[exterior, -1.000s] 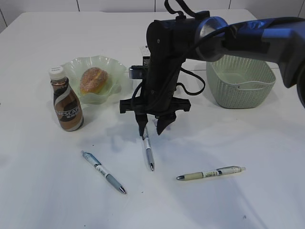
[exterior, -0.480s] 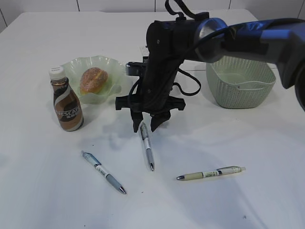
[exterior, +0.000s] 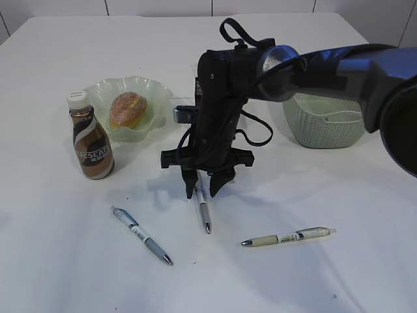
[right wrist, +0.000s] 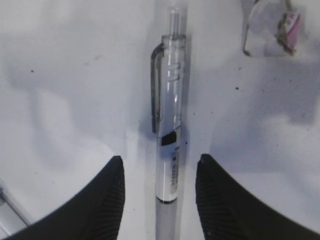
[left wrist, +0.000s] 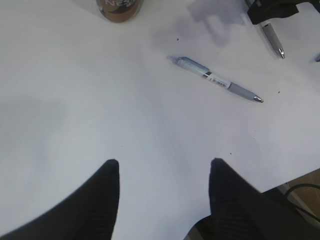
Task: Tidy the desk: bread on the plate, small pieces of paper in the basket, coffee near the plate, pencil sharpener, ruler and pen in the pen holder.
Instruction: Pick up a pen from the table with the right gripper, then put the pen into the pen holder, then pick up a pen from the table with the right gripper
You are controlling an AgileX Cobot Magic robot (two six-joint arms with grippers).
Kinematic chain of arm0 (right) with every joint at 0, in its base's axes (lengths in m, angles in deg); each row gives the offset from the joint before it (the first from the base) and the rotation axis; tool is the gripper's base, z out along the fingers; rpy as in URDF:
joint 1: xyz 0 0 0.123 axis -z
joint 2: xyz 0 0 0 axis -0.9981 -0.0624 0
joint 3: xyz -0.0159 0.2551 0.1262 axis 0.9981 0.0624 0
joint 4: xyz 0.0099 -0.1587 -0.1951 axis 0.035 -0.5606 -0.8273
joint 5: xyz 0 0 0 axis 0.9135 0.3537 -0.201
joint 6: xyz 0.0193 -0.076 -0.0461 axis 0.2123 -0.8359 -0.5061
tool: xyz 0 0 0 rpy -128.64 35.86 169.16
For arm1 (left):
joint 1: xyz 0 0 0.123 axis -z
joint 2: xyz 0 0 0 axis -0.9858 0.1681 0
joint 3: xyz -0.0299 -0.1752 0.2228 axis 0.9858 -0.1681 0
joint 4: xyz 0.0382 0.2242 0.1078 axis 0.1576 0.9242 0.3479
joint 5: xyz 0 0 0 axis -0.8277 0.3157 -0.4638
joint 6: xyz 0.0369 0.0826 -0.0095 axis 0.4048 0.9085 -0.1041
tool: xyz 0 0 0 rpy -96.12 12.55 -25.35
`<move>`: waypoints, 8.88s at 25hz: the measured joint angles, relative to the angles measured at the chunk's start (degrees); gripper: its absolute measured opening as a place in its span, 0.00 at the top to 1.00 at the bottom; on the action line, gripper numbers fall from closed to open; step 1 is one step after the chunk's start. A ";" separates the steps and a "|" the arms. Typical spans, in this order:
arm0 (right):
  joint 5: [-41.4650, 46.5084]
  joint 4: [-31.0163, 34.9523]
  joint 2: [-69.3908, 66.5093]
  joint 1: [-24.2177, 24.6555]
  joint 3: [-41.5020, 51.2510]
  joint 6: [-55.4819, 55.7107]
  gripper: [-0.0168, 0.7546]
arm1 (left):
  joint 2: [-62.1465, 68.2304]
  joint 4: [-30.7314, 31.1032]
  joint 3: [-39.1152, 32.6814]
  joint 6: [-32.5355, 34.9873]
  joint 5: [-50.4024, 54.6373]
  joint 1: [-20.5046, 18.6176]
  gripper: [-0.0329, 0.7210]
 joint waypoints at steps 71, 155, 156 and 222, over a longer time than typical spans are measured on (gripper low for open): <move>2.79 -6.50 -1.50 0.00 -0.32 0.70 0.86 | 0.00 0.13 0.00 0.00 -0.10 0.00 0.42; -66.44 -55.11 14.08 6.84 12.22 19.37 0.87 | 0.00 -0.03 0.00 0.00 -10.70 0.00 0.42; -66.95 -55.50 13.46 7.29 11.79 19.37 0.87 | 0.00 0.10 0.00 0.00 -10.85 0.00 0.42; -21.05 -45.85 15.29 6.38 10.63 -1.13 0.61 | 0.00 -2.99 0.00 0.00 -11.57 0.00 0.42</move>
